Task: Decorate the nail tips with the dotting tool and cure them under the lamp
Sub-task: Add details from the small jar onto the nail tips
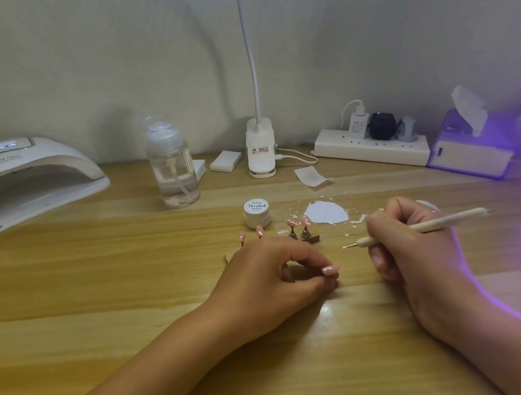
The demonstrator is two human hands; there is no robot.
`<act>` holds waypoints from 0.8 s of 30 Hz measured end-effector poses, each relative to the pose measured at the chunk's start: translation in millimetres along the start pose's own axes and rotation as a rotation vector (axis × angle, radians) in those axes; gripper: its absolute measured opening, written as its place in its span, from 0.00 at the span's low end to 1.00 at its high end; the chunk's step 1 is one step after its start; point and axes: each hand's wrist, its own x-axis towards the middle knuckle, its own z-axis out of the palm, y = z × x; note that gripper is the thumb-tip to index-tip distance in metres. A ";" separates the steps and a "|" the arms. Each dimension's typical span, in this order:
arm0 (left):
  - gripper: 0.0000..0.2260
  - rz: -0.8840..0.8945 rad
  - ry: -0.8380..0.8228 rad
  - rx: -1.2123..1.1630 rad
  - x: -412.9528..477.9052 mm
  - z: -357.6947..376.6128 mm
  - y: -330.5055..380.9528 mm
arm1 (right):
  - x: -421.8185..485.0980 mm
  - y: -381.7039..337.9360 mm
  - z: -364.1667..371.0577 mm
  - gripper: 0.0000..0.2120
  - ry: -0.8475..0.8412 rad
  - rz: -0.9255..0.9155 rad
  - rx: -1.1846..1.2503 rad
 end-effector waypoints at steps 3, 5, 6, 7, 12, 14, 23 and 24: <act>0.04 -0.009 -0.002 0.015 -0.5 0.4 -1.1 | 0.3 1.0 0.2 0.23 0.015 -0.014 -0.017; 0.03 -0.013 0.002 0.003 -0.5 0.7 -2.1 | 0.0 2.2 1.6 0.23 0.005 -0.006 -0.041; 0.03 -0.012 0.003 -0.001 -0.4 0.9 -2.6 | -0.2 2.4 2.4 0.23 -0.005 -0.002 -0.057; 0.03 -0.009 0.002 0.001 -0.3 0.9 -2.8 | -0.4 2.4 3.0 0.22 -0.016 0.001 -0.073; 0.02 -0.007 0.002 0.001 -0.2 0.8 -3.3 | -1.4 0.7 5.1 0.21 -0.054 0.004 -0.107; 0.02 -0.008 0.002 0.008 -0.3 0.8 -2.9 | -1.4 0.6 5.3 0.21 -0.056 0.005 -0.110; 0.04 -0.014 0.008 0.008 -1.4 0.4 -1.6 | -1.2 3.0 5.0 0.19 -0.060 0.004 -0.135; 0.05 -0.008 0.008 0.002 -1.2 0.6 -1.8 | -1.3 2.8 5.1 0.19 -0.057 0.003 -0.134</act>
